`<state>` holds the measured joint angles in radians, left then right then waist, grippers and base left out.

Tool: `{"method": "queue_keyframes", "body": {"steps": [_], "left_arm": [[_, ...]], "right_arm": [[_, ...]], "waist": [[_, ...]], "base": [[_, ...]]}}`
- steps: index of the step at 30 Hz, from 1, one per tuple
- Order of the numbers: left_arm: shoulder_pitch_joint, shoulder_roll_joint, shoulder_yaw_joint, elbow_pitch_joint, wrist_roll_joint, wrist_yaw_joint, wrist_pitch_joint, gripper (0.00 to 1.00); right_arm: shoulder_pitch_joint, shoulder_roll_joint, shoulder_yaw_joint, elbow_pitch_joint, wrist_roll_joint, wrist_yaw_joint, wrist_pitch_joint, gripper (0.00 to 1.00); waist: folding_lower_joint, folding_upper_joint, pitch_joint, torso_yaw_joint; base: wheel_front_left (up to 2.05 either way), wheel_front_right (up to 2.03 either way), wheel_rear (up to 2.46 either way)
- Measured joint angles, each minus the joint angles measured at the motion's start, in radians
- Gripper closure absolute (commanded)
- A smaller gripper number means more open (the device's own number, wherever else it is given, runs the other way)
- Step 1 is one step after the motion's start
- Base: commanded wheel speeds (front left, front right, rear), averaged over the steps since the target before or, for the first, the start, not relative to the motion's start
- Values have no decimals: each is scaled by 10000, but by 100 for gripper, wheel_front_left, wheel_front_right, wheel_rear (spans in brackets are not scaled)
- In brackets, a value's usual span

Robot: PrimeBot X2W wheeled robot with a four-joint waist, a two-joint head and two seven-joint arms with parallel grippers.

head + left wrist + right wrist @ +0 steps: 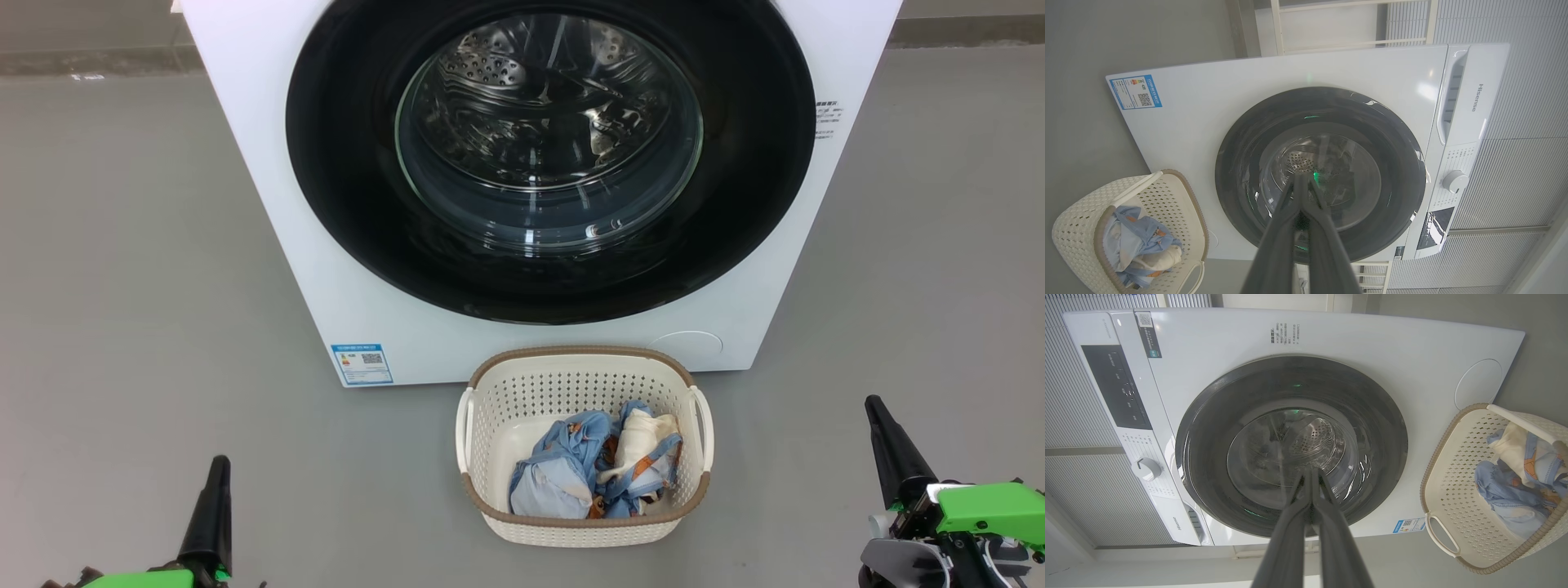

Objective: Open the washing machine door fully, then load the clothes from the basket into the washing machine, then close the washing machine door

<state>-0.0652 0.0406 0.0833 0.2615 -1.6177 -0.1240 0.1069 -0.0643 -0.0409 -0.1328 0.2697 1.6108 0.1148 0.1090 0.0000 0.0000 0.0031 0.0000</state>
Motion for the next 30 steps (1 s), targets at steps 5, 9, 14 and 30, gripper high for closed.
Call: {"method": "queue_keyframes", "body": {"steps": [5, 9, 14, 30], "left_arm": [[0, 0, 0, 0, 0, 0, 0, 100], [0, 0, 0, 0, 0, 0, 0, 100], [0, 0, 0, 0, 0, 0, 0, 100], [0, 0, 0, 0, 0, 0, 0, 100]], "right_arm": [[0, 0, 0, 0, 0, 0, 0, 100], [0, 0, 0, 0, 0, 0, 0, 100], [0, 0, 0, 0, 0, 0, 0, 100], [0, 0, 0, 0, 0, 0, 0, 100]], "waist": [[0, 0, 0, 0], [0, 0, 0, 0], [0, 0, 0, 0], [0, 0, 0, 0]], "base": [[0, 0, 0], [0, 0, 0], [0, 0, 0], [0, 0, 0]]}}
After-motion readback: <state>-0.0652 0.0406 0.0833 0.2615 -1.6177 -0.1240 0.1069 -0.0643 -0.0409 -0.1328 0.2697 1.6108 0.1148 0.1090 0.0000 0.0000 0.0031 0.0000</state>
